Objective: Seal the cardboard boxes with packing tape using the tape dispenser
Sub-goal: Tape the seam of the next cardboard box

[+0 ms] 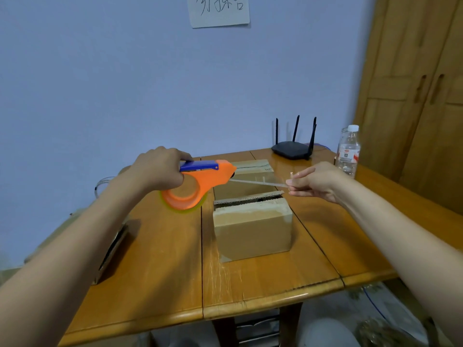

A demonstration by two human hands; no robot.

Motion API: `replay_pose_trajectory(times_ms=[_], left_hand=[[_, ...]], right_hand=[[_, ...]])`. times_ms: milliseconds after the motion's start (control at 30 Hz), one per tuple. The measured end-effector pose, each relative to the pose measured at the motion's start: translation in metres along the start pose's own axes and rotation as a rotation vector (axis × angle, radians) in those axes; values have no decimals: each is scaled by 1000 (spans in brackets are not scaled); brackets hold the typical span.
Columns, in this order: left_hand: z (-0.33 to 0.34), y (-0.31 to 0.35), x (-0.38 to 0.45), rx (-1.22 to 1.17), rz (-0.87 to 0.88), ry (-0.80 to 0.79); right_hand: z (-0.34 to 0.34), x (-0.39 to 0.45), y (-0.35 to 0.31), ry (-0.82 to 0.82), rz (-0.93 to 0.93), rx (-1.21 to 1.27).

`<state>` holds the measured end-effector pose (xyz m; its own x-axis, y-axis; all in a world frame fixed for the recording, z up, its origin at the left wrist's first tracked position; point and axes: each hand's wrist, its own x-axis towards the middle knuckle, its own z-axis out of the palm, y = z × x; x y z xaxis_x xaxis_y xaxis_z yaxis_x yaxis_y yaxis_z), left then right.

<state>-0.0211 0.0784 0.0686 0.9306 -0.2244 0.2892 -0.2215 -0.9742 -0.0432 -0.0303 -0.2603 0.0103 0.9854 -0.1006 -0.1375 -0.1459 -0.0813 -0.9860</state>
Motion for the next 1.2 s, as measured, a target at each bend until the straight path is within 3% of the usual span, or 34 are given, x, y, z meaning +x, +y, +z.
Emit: replay_pose_trajectory(times_ms=[300,567,1000,1200], left_hand=[[-12,45,20,47,79,-36],[-23,72,28,68,113,-64],[-46,118,55,159,236,7],[-44,134,61,163,264,1]], right_hand=[[-24,15,33,53,95,106],[-27,23,54,69,97,54],[-12,22,99,132,104,415],[2,31,119,187,116,398]])
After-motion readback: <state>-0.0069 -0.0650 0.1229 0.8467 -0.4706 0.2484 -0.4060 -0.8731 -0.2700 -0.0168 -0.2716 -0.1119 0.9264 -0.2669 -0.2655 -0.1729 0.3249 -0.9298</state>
